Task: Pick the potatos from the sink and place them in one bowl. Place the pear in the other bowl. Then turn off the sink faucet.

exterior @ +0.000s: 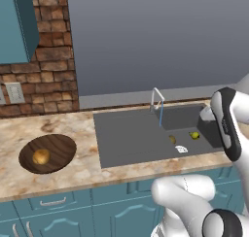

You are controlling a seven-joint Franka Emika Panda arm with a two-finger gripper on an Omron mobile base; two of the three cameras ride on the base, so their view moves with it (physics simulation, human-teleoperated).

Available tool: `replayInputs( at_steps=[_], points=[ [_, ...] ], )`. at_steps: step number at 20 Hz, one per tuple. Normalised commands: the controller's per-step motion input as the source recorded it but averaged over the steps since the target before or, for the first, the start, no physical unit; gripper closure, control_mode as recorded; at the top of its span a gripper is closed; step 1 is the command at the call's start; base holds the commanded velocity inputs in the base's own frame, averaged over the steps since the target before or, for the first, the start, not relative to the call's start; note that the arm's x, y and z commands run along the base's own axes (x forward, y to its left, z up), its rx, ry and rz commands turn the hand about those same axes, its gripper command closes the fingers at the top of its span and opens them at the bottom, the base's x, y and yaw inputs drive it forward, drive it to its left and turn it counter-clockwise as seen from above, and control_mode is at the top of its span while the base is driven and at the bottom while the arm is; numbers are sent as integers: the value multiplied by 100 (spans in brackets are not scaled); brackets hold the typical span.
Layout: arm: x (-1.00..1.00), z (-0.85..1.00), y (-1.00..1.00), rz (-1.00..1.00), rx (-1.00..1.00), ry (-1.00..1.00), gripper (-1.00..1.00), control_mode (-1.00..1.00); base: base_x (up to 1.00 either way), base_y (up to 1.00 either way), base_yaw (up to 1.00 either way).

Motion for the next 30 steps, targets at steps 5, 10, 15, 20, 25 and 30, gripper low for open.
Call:
replayInputs(
  at_steps=[5,10,15,20,25,30],
  points=[
    [22,-1,-6,-1,8,0,-100,-100,0,0,0],
    [21,-3,-13,1,9,0,-100,-100,0,0,0],
    [5,-1,-2,-1,8,1,-100,-100,0,0,0],
    [0,0,0,-11,9,0,-100,-100,0,0,0],
    [2,-2,0,-16,7,0,-100,-100,0,0,0],
    [7,-5,0,-19,9,2,-100,-100,0,0,0]
  ],
)
